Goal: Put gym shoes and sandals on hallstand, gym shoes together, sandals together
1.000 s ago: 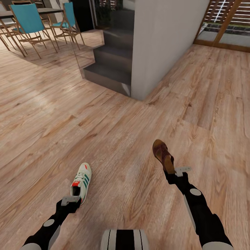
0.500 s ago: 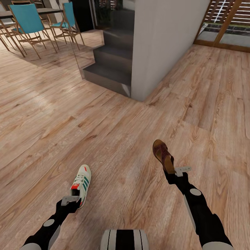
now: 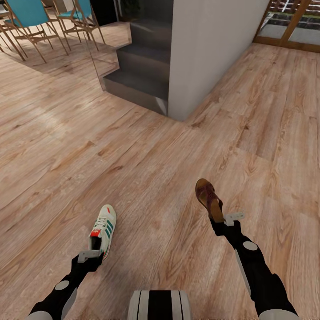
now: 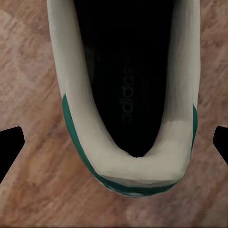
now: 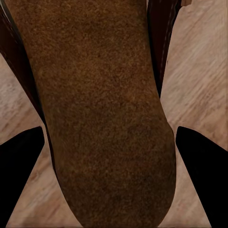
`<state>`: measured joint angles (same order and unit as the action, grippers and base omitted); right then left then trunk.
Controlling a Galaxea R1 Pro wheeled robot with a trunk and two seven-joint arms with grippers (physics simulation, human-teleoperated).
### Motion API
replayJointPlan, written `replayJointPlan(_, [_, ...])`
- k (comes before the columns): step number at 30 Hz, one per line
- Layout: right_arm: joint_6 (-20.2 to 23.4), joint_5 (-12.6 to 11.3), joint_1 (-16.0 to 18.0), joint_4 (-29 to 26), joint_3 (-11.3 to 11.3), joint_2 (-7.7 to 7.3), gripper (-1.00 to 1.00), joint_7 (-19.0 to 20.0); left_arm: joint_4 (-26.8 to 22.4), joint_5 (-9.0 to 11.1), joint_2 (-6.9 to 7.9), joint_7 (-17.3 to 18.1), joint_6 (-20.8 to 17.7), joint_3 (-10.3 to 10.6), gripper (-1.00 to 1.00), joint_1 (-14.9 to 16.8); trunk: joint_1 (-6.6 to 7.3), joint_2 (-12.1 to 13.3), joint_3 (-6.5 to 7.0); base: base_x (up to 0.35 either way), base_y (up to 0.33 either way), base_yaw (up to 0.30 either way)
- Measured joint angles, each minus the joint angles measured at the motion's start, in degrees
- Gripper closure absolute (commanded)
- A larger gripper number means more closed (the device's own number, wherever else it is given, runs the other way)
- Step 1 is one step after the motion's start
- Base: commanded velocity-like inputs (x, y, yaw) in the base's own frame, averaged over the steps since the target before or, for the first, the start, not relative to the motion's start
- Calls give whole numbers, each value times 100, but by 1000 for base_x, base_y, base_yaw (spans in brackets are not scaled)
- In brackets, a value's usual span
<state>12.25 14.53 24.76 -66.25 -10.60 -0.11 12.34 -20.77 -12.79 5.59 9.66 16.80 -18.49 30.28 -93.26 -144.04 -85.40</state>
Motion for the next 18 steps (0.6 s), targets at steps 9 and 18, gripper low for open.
replayJointPlan(9, [0, -5, 0, -1, 0, 0, 100, 0, 5, 13, -2, 0, 20, 0, -100, 0, -5, -3, -85, 0, 0, 0])
replayJointPlan(18, [0, -4, 0, -1, 0, 0, 100, 0, 8, 16, -2, 0, 20, 0, -100, 0, -15, -8, -176, 0, 0, 0])
